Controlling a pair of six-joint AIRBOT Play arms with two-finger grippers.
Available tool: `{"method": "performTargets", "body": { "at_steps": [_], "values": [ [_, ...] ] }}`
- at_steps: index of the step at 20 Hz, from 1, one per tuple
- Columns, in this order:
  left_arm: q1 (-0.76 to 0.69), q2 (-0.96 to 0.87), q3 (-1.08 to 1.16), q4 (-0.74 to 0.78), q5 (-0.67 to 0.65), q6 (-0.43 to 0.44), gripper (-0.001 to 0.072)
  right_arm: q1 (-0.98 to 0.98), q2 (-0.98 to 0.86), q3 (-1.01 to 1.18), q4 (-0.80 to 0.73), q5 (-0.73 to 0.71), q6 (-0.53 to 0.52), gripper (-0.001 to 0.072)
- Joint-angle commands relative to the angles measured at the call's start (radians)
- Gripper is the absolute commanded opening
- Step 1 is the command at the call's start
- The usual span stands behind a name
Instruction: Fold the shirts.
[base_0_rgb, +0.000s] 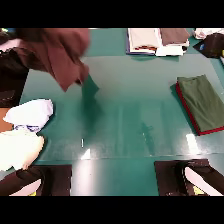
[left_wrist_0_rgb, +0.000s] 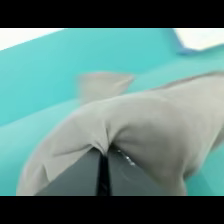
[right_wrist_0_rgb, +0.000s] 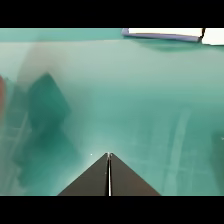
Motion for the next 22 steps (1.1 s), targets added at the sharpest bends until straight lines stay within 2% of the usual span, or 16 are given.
{"method": "performTargets", "body": {
  "at_steps": [1,3,4,5,6,9,12,14,17,20,22],
  "values": [
    [-0.266,-0.080,0.007,-0.036,-0.024,0.016,0.0025,-0.021,0.000,0.029,0.001,0.032,0.000,0.0024],
    [-0.384,-0.183,0.007,-0.114,0.007,0.084,0.0028,-0.021,0.000,0.028,0.001,0.054,0.000,0.0024],
    [-0.427,-0.233,0.007,-0.169,0.039,0.113,0.0123,-0.021,0.000,0.028,0.001,0.063,0.000,0.0024],
    [-0.453,-0.272,0.007,-0.212,0.076,0.115,0.0452,-0.021,0.000,0.028,0.001,0.068,0.000,0.0024],
    [-0.457,-0.296,0.007,-0.228,0.098,0.115,0.0537,-0.021,0.000,0.028,0.001,0.072,0.000,0.0024],
    [-0.362,-0.301,0.008,-0.190,0.072,0.065,0.0537,-0.021,0.000,0.028,0.001,0.089,0.000,0.0024],
    [-0.115,-0.301,0.000,-0.191,-0.004,-0.035,0.0537,-0.021,0.000,0.028,0.001,0.091,0.000,0.0024],
    [0.039,-0.314,-0.046,-0.243,-0.011,-0.077,0.0537,-0.021,0.000,0.028,0.001,0.091,0.000,0.0024],
    [0.174,-0.367,-0.158,-0.452,0.000,-0.050,0.0537,-0.021,0.000,0.026,0.000,0.091,0.000,0.0024],
    [0.172,-0.459,-0.243,-0.554,0.065,-0.014,0.0537,-0.021,0.000,0.026,0.000,0.091,0.000,0.0024],
    [0.134,-0.527,-0.246,-0.569,0.113,0.017,0.0537,-0.021,0.000,0.026,0.000,0.092,0.000,0.0024]
  ]
}}
